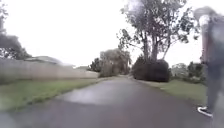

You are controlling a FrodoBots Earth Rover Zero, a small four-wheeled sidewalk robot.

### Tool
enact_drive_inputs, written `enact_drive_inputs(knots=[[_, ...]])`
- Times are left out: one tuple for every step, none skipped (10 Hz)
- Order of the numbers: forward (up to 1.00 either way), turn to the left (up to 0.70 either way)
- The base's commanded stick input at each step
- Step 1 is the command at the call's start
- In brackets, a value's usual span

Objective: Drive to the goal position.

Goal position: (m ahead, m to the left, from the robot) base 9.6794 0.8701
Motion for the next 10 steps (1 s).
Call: enact_drive_inputs(knots=[[0.85, 0.00], [0.85, 0.00], [0.85, 0.00], [0.85, 0.00], [0.85, 0.00], [0.85, 0.00], [0.85, 0.00], [0.85, 0.00], [0.85, 0.00], [0.85, 0.00]])
